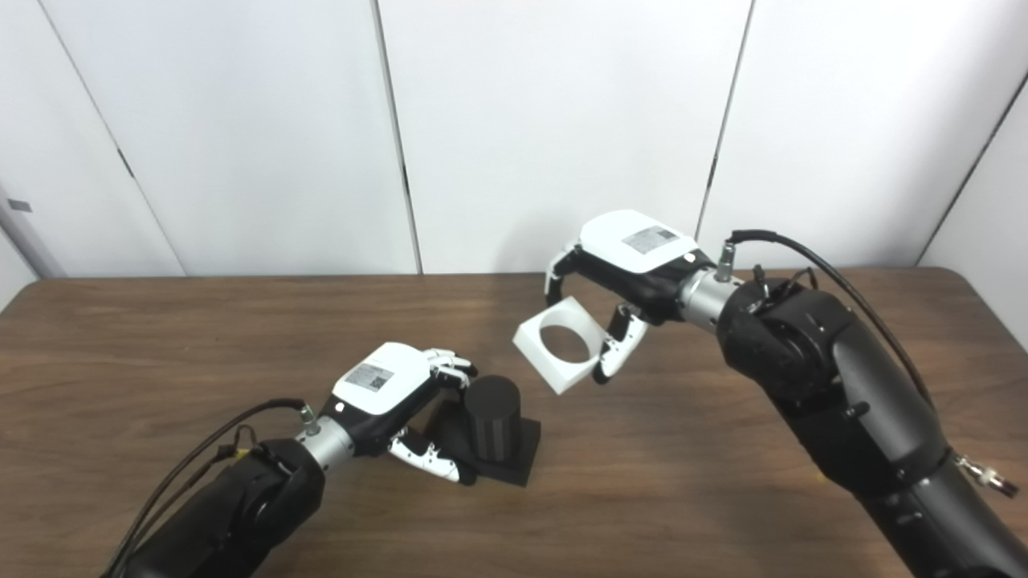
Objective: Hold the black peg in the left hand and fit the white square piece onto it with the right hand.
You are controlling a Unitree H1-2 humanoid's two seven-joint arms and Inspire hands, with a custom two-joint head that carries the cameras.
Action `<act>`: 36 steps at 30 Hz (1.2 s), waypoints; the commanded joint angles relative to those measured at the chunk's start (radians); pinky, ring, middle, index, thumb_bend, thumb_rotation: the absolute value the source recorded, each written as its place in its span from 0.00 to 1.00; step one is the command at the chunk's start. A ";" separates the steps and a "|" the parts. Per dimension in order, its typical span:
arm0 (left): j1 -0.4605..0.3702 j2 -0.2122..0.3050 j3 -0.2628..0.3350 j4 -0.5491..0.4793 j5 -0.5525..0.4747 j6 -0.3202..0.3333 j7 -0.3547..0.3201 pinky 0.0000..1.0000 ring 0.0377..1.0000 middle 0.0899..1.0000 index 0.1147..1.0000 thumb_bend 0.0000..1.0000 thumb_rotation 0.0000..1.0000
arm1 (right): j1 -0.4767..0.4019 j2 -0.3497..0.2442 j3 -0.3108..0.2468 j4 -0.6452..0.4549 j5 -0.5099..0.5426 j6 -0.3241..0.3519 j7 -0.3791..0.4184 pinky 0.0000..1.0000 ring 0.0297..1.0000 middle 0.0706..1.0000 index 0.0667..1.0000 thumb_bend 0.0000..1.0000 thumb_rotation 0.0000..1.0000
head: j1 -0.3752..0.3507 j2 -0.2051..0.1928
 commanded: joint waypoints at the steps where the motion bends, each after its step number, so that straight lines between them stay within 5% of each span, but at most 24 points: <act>1: 0.032 -0.009 -0.049 0.043 0.059 0.028 -0.079 0.72 0.85 0.80 0.42 0.52 0.07 | -0.056 0.005 -0.017 -0.030 0.012 -0.018 -0.012 0.80 0.83 0.73 0.44 0.52 0.13 | 0.001 0.001; 17: 0.030 -0.011 -0.047 0.029 0.060 0.041 -0.091 0.73 0.85 0.80 0.43 0.52 0.07 | -0.063 0.089 0.001 -0.047 0.020 -0.012 0.006 0.81 0.83 0.73 0.44 0.52 0.13 | 0.008 0.012; 36: 0.030 -0.010 -0.040 0.018 0.051 0.048 -0.094 0.71 0.84 0.80 0.42 0.52 0.07 | -0.049 0.080 0.048 -0.039 0.021 -0.042 0.067 0.84 0.84 0.74 0.44 0.52 0.13 | 0.013 0.022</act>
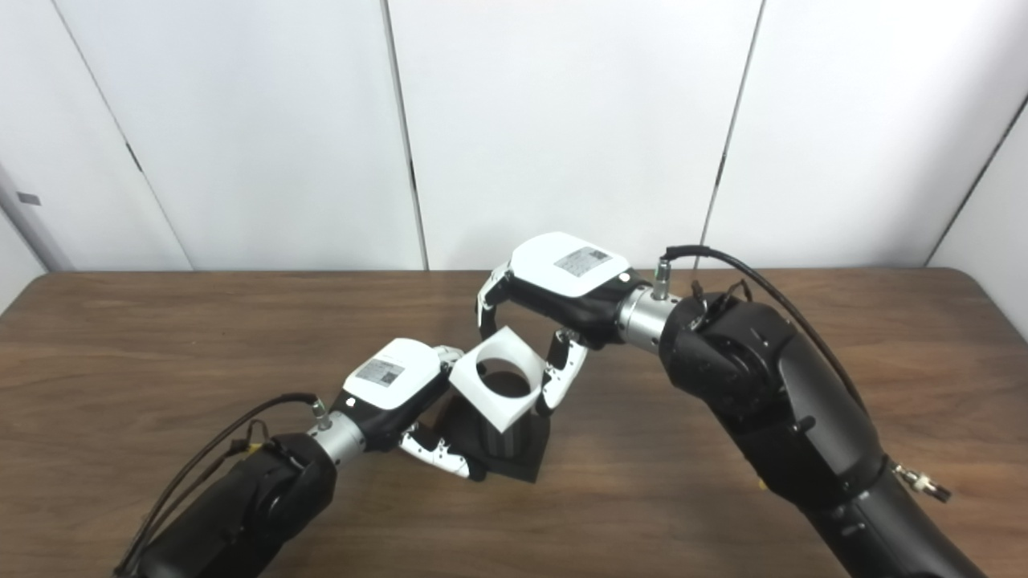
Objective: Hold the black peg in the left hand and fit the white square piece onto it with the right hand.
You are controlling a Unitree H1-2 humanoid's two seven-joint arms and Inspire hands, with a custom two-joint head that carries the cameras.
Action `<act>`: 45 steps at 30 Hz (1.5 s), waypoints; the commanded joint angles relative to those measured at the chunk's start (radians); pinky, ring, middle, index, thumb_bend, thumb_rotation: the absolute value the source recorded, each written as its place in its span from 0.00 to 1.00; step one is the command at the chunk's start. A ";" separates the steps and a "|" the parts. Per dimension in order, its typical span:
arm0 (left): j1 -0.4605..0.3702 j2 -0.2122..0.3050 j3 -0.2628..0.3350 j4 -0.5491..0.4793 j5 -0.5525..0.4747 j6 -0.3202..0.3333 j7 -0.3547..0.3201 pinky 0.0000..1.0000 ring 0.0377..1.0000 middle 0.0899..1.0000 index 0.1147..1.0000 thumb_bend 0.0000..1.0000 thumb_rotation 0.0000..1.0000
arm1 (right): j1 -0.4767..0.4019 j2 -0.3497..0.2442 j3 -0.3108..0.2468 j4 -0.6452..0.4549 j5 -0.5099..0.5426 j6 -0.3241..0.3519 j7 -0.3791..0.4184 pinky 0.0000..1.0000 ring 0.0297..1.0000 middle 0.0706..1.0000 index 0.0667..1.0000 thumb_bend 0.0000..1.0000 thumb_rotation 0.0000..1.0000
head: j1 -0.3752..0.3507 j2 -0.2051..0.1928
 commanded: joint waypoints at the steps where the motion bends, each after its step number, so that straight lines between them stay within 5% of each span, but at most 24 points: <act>1: 0.031 0.004 -0.040 0.029 0.049 0.015 -0.075 0.71 0.84 0.80 0.42 0.52 0.07 | -0.038 -0.019 -0.010 -0.014 0.009 -0.028 -0.007 0.84 0.83 0.74 0.44 0.52 0.13 | 0.001 0.001; 22: 0.035 0.009 -0.048 0.027 0.060 0.014 -0.075 0.73 0.84 0.80 0.42 0.52 0.07 | -0.032 -0.023 -0.007 0.005 0.003 -0.022 -0.002 0.83 0.82 0.72 0.44 0.52 0.13 | -0.007 0.008; 45: 0.034 -0.006 -0.051 0.022 0.056 0.021 -0.077 0.73 0.84 0.80 0.42 0.52 0.07 | -0.032 0.065 0.014 0.093 -0.035 -0.025 -0.036 0.83 0.82 0.73 0.44 0.52 0.14 | 0.006 0.009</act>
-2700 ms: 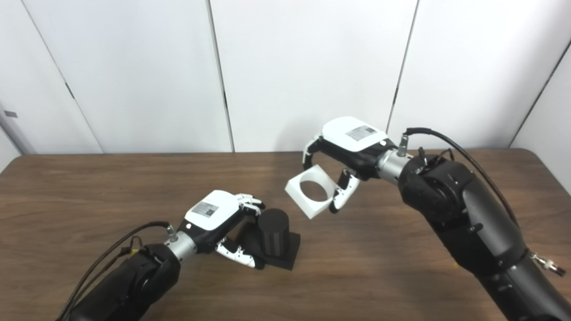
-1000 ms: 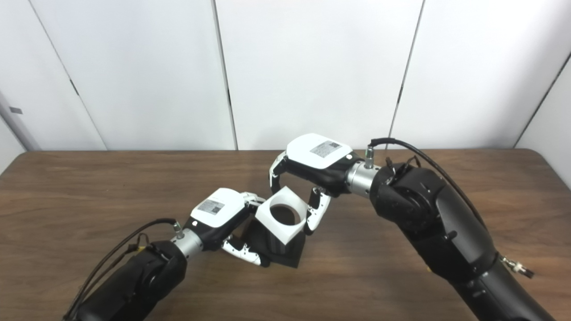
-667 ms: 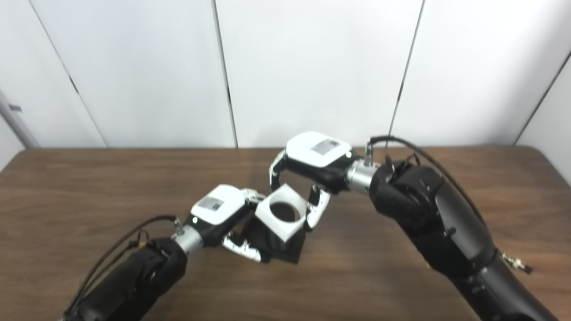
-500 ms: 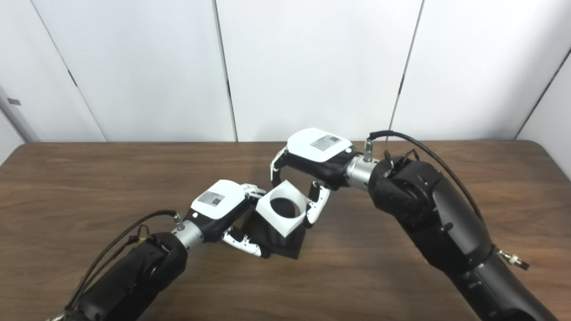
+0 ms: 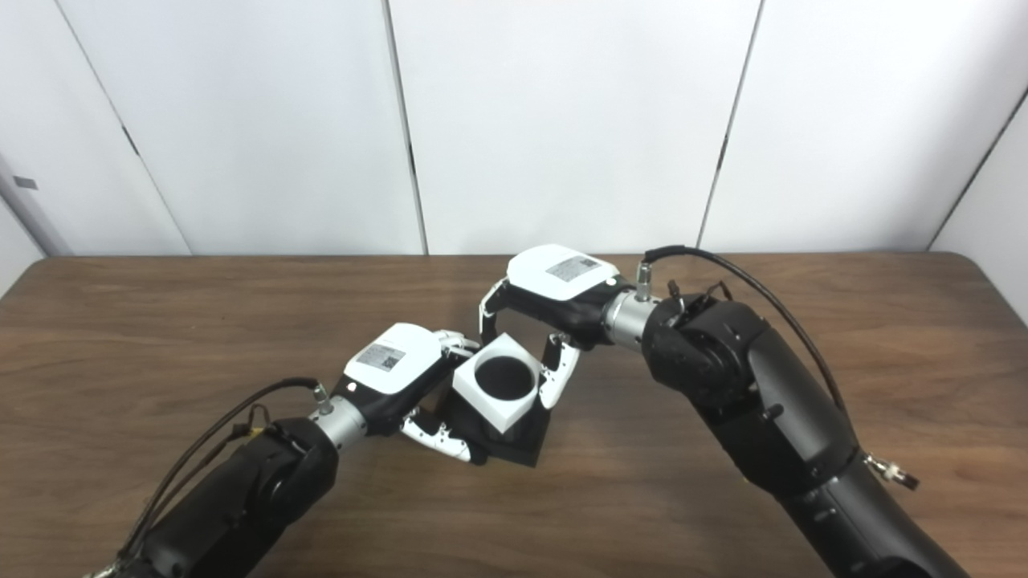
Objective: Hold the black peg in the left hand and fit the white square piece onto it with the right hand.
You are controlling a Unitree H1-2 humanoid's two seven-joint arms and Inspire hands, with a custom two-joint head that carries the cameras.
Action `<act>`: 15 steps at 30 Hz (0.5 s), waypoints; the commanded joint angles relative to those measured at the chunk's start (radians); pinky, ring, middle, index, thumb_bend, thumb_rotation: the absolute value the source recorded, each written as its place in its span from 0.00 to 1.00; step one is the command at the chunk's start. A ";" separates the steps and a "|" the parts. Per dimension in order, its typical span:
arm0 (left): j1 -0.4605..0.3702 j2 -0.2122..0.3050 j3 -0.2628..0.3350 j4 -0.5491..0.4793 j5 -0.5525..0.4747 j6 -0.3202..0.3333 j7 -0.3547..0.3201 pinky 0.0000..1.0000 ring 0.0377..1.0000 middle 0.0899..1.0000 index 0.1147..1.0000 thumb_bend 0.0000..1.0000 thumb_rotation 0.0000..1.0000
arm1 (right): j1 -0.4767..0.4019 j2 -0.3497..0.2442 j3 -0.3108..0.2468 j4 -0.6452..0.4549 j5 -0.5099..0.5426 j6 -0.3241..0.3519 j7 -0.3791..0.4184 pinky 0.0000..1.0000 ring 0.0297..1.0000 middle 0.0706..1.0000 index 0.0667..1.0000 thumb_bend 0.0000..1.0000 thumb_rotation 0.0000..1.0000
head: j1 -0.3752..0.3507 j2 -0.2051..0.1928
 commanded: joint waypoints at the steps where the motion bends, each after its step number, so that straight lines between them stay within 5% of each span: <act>1: 0.032 -0.005 -0.047 0.027 0.054 0.016 -0.075 0.73 0.84 0.80 0.42 0.52 0.07 | -0.045 0.021 -0.002 -0.012 0.006 -0.015 -0.031 0.84 0.82 0.73 0.44 0.52 0.14 | -0.001 0.002; 11: 0.032 -0.005 -0.048 0.013 0.050 0.025 -0.093 0.74 0.85 0.80 0.42 0.52 0.07 | -0.043 0.022 0.009 0.017 -0.002 -0.029 -0.034 0.84 0.81 0.72 0.44 0.52 0.14 | 0.000 0.007; 15: 0.030 -0.004 -0.049 0.018 0.054 0.024 -0.087 0.73 0.85 0.80 0.42 0.52 0.07 | -0.057 0.006 0.024 0.003 -0.003 0.011 0.038 0.87 0.83 0.75 0.45 0.52 0.15 | -0.002 0.007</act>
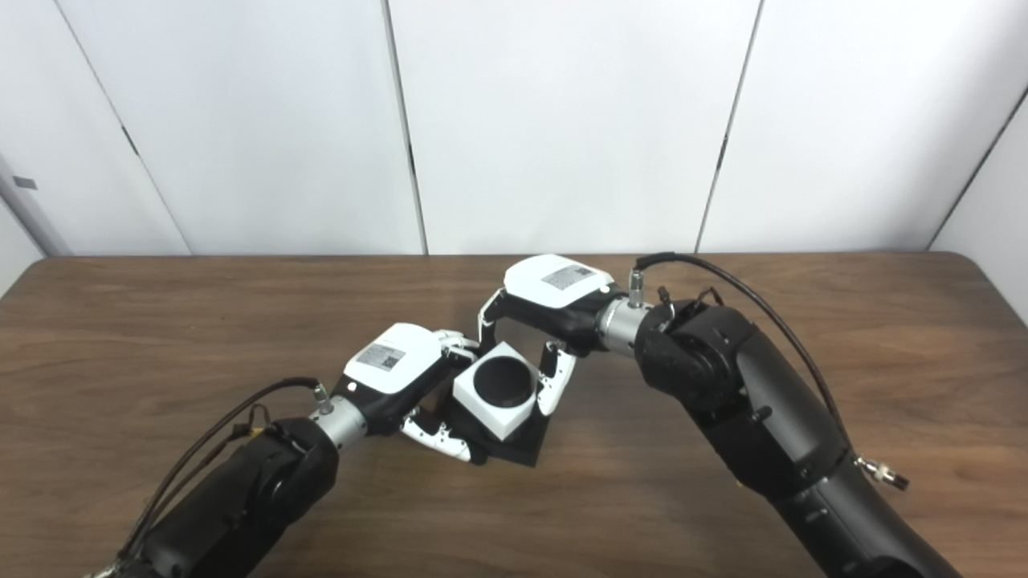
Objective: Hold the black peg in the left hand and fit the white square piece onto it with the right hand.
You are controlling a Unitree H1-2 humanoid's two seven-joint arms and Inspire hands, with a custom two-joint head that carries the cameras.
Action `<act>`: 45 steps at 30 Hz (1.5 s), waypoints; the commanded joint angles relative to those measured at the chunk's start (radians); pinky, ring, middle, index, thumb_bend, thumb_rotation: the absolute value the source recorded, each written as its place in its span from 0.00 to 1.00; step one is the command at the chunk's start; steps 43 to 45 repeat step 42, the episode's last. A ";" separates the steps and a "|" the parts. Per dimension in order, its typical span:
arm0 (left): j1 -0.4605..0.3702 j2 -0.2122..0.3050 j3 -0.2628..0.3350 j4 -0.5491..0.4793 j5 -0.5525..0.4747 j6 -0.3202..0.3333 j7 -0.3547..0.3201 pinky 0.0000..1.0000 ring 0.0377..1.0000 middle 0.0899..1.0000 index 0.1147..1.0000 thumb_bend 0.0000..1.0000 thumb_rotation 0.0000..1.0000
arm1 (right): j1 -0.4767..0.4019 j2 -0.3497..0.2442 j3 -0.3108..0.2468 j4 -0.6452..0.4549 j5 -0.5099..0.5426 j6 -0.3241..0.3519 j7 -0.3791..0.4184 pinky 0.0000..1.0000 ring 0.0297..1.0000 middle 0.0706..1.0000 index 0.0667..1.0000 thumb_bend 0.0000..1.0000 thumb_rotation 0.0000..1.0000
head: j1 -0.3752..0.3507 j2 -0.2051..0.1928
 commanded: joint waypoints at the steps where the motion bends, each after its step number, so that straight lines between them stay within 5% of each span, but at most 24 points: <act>1: 0.029 -0.005 -0.047 0.030 0.053 0.011 -0.074 0.73 0.84 0.80 0.42 0.52 0.07 | -0.059 -0.005 -0.001 -0.035 0.016 0.020 0.036 0.87 0.84 0.77 0.46 0.52 0.16 | 0.000 -0.001; 2: 0.029 -0.005 -0.047 0.030 0.052 0.012 -0.076 0.73 0.84 0.80 0.42 0.52 0.07 | -0.060 -0.007 -0.001 -0.038 0.018 0.032 0.050 0.87 0.85 0.78 0.55 0.70 0.28 | 0.000 -0.001; 4: 0.029 -0.006 -0.047 0.033 0.050 0.010 -0.071 0.73 0.85 0.80 0.42 0.52 0.07 | -0.057 -0.010 -0.005 -0.044 0.023 0.047 0.066 0.86 0.86 0.80 0.65 0.88 0.38 | 0.001 0.001; 7: 0.029 -0.008 -0.046 0.039 0.048 0.003 -0.063 0.73 0.84 0.80 0.42 0.52 0.07 | -0.054 -0.015 -0.009 -0.046 0.027 0.048 0.072 0.85 0.86 0.81 0.67 0.93 0.38 | 0.001 0.003; 25: 0.027 -0.006 -0.045 0.041 0.051 0.009 -0.069 0.73 0.84 0.80 0.42 0.52 0.07 | -0.062 -0.044 -0.044 -0.047 0.028 0.040 0.048 0.84 0.86 0.82 0.70 0.88 0.29 | -0.008 -0.005; 42: 0.032 0.007 -0.038 0.048 0.046 -0.001 -0.061 0.72 0.84 0.80 0.42 0.52 0.07 | 0.043 -0.088 -0.290 -0.123 0.097 0.106 -0.122 0.67 0.78 0.76 0.64 0.76 0.11 | -0.025 -0.008; 45: 0.032 0.007 -0.038 0.048 0.046 -0.001 -0.061 0.72 0.84 0.80 0.42 0.52 0.07 | 0.043 -0.088 -0.290 -0.123 0.097 0.106 -0.122 0.67 0.78 0.76 0.64 0.76 0.11 | -0.025 -0.008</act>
